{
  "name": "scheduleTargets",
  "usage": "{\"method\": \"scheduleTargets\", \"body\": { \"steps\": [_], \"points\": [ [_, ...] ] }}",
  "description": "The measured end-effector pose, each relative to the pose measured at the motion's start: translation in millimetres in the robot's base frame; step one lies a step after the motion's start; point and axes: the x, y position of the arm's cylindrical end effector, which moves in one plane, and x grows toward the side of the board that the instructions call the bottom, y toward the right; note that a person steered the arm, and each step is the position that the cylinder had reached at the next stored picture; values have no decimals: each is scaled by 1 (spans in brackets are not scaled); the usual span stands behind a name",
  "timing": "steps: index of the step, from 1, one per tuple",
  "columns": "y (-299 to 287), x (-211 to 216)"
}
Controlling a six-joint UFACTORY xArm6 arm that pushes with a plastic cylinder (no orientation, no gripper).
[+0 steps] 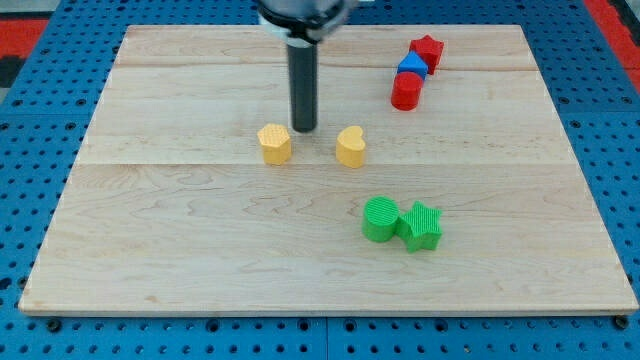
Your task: Place your arm to the left of the yellow hexagon
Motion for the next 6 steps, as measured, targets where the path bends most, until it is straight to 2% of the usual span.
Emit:
{"method": "scheduleTargets", "body": {
  "steps": [1,2,4,5,6],
  "points": [
    [-36,-32],
    [-114,4],
    [-60,99],
    [-51,74],
    [-86,39]
  ]
}}
